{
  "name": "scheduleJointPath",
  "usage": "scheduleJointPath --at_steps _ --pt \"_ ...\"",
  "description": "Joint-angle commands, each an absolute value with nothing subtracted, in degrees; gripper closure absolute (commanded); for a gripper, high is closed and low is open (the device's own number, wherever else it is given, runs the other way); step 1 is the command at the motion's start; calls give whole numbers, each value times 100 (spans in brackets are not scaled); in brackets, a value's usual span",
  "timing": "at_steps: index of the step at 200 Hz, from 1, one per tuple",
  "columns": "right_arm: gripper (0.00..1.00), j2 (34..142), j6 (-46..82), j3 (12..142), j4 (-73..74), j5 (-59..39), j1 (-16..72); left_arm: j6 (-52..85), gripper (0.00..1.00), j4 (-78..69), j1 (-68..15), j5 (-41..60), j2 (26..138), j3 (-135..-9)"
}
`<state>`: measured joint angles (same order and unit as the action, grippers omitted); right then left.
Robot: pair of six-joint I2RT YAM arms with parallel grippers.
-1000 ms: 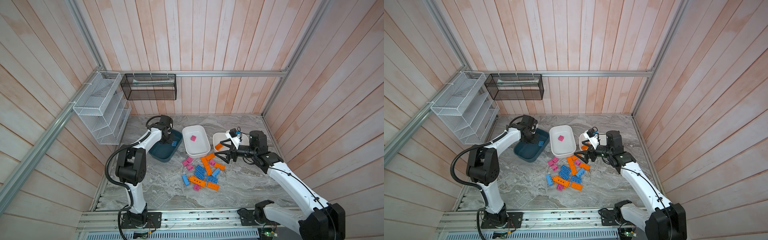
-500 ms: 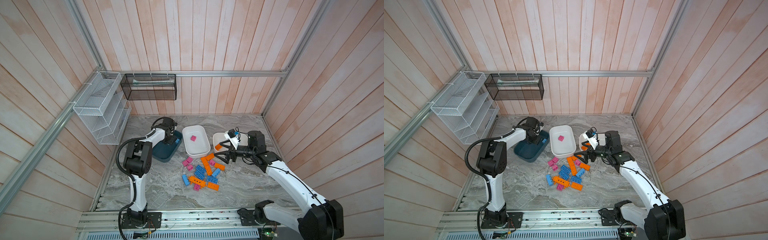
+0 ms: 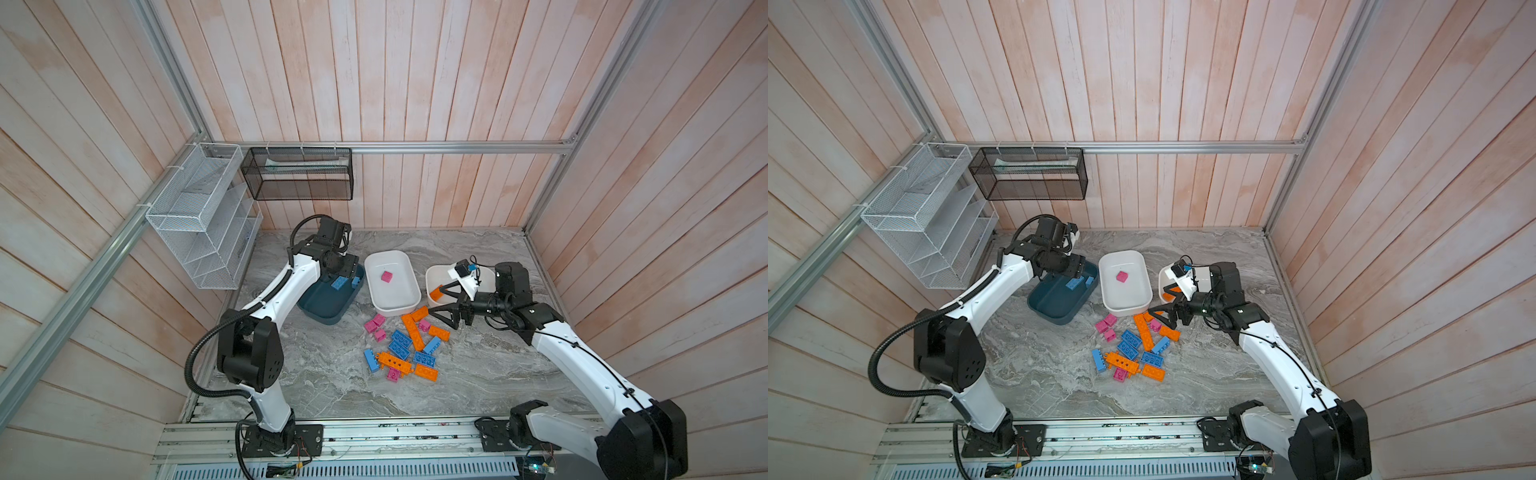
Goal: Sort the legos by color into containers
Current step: 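Lower the left gripper to the pile and grasp a blue brick, then carry the blue brick with the left gripper into the teal tub and release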
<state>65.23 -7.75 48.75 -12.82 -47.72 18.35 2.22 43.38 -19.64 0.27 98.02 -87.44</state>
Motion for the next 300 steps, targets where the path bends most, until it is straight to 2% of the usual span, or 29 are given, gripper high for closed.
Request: scheduleJointPath --at_steps 1,18,52,120,196,245,268,300 --pt "2 6430 -870 5019 -1490 -4720 1866 1580 23 5049 -2285 389 9240 -8142" --pt "2 6390 -889 4993 -1531 -4689 1863 2210 23 4985 -2590 687 8746 -7574" --pt "2 6357 -965 4931 -1648 -4658 1859 3376 23 5100 -3414 630 8308 -6664" --pt "2 6251 -984 4830 -1688 -4563 1863 5325 26 4410 -4506 72 8328 -5427" --pt "2 6174 -986 4728 -1692 -4519 1861 5453 43 3805 -4756 -71 8901 -5188" --pt "2 6137 -980 4693 -1679 -4484 1850 5371 60 3853 -4755 -87 9024 -5004" --pt "2 6135 -972 4676 -1662 -4492 1840 5348 63 3812 -4732 -30 9037 -4919" --pt "2 6126 -982 4698 -1689 -4476 1837 5274 76 3891 -4682 -3 8897 -4948"
